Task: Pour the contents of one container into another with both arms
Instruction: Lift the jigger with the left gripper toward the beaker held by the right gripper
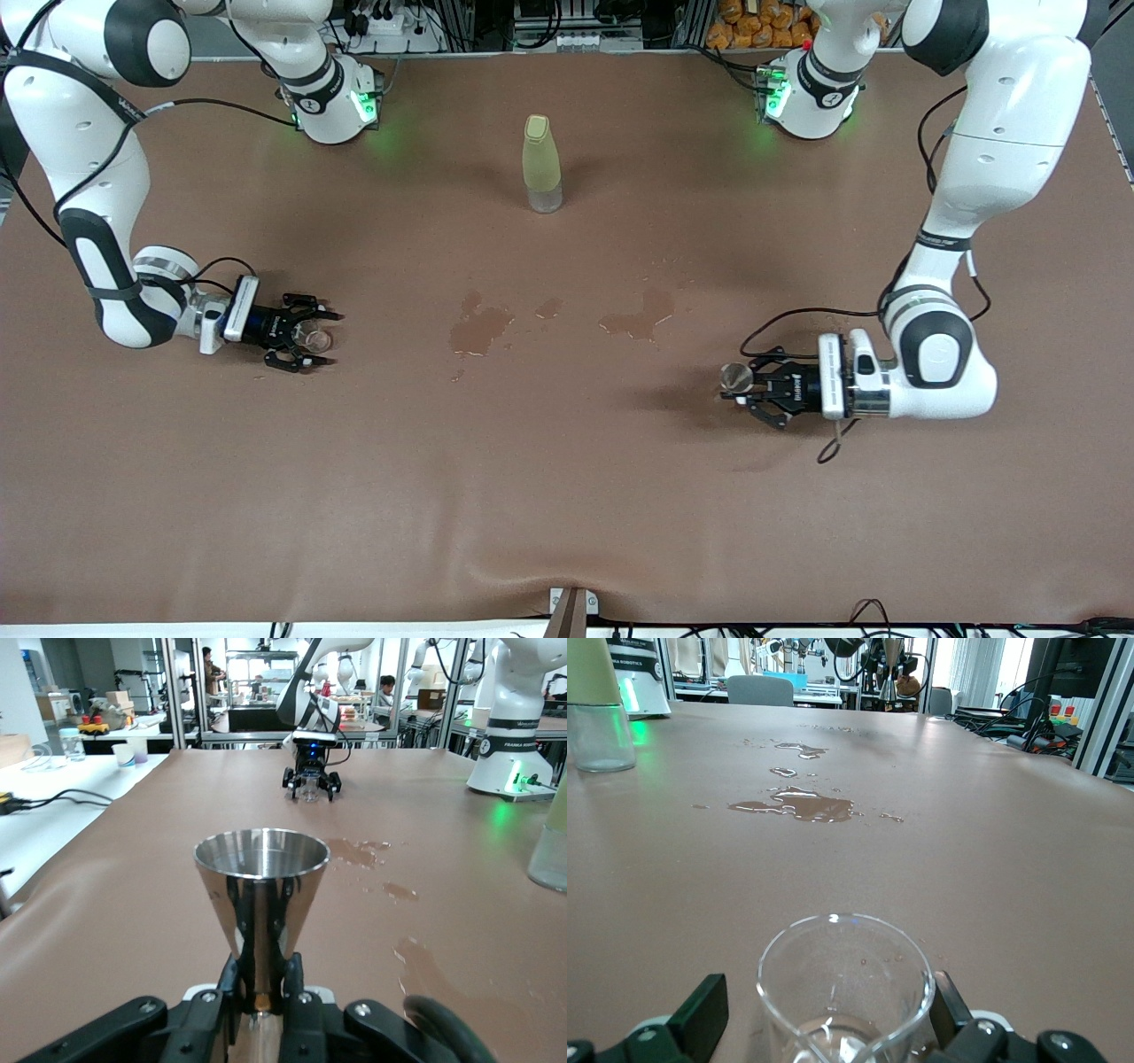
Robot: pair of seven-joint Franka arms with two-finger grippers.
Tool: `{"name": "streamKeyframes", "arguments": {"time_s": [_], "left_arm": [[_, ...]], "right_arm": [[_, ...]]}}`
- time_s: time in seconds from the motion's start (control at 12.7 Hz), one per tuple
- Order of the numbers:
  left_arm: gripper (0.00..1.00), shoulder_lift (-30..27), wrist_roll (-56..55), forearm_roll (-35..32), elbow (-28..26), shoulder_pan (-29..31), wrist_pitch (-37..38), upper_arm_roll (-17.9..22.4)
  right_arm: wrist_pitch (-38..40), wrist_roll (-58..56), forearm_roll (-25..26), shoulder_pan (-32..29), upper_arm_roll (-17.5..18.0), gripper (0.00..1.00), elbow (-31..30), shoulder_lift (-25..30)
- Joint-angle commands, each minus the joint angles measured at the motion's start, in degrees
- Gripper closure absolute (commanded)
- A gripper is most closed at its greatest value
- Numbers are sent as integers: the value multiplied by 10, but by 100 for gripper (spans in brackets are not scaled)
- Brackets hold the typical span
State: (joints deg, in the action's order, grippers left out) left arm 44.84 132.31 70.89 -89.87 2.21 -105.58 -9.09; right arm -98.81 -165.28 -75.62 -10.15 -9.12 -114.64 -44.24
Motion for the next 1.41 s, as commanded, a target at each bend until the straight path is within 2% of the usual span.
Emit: {"name": "streamKeyframes", "arguments": {"time_s": [0.0, 0.16, 0.31, 0.39, 0.55, 0.78, 1.1, 1.33], "left_arm": [[100, -9, -3, 30, -10, -31, -27, -8], [100, -8, -3, 60, -10, -61, -57, -8], [100, -6, -1, 89, -10, -89, -88, -8], [100, -5, -1, 102, -10, -101, -100, -8], [100, -1, 2, 127, -9, -128, -127, -8], [100, 14, 38, 172, -9, -163, -142, -8], [100, 29, 88, 234, -9, -209, -159, -7], [100, 31, 88, 267, -8, -229, -171, -7]], "right_arm": [[5, -238, -33, -1, -6, 8, -14, -17], [5, -236, -34, -1, -6, 39, -14, -17], [5, -235, -33, 0, -6, 65, -14, -17], [5, -234, -33, 0, -6, 69, -14, -16], [5, -232, -33, 2, -6, 84, -12, -16], [11, -217, -33, 6, -6, 100, -12, -10], [63, -117, -32, 25, -7, 100, -5, 7], [91, -35, -30, 40, -8, 100, -5, 55]]}}
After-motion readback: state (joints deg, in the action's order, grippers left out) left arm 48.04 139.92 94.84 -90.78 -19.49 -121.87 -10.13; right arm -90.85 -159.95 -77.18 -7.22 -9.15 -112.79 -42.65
